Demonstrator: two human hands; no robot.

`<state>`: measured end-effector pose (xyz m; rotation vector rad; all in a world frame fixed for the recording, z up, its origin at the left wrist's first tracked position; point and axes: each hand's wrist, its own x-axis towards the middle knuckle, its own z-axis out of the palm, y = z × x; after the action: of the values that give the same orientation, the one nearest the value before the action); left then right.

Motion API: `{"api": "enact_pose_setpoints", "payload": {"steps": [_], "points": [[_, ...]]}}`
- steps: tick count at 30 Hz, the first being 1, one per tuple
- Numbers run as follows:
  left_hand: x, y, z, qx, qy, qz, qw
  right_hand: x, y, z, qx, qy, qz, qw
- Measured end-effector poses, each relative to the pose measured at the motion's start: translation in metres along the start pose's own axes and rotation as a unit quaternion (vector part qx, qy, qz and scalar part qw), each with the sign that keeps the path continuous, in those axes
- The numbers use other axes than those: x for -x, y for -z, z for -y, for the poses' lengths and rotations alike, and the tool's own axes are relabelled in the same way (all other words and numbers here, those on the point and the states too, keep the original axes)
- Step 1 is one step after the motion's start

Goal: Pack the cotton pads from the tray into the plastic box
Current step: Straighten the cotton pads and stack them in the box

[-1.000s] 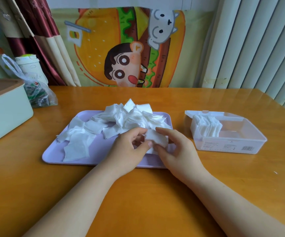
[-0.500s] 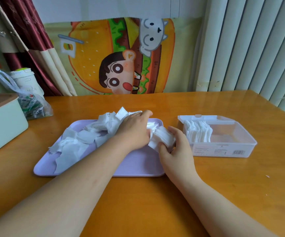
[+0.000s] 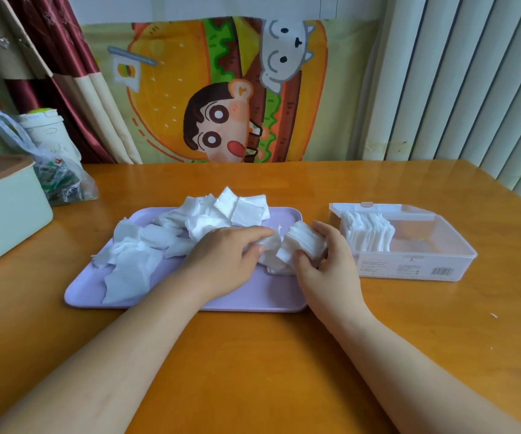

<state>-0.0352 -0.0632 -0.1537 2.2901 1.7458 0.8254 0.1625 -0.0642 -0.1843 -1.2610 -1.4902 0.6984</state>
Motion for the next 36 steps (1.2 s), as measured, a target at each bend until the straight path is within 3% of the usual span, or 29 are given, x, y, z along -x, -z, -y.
{"api": "enact_pose_setpoints", "payload": {"steps": [3, 7, 14, 16, 18, 20, 25, 30, 36], "points": [[0.005, -0.008, 0.000, -0.048, -0.052, -0.034, 0.997, 0.001, 0.001, 0.002, 0.002, 0.002, 0.002, 1.000], [0.005, -0.015, -0.002, -0.062, -0.004, -0.058, 0.996, 0.002, 0.000, 0.004, 0.004, -0.003, 0.001, 1.000], [0.014, 0.008, -0.006, 0.027, 0.018, -0.258, 0.966, 0.005, 0.001, 0.008, -0.024, -0.004, -0.026, 0.999], [0.019, 0.016, -0.013, 0.177, 0.043, -0.211, 0.960, 0.006, 0.002, 0.011, -0.057, -0.017, -0.022, 0.998], [0.023, 0.024, -0.018, 0.364, 0.072, -0.092, 0.924, 0.006, 0.004, 0.012, -0.093, -0.032, -0.015, 0.995], [0.025, 0.027, -0.018, 0.449, 0.094, -0.012, 0.889, 0.004, 0.006, 0.010, -0.124, -0.047, -0.006, 0.991], [0.030, 0.019, -0.018, 0.425, 0.090, 0.067, 0.898, 0.002, 0.010, 0.007, -0.178, -0.069, 0.066, 0.979], [0.031, 0.012, -0.014, 0.369, 0.104, 0.039, 0.923, 0.002, 0.011, 0.005, -0.176, -0.076, 0.128, 0.973], [0.029, 0.008, -0.011, 0.354, 0.106, 0.018, 0.929, 0.004, 0.009, 0.005, -0.158, -0.047, 0.131, 0.978]]}}
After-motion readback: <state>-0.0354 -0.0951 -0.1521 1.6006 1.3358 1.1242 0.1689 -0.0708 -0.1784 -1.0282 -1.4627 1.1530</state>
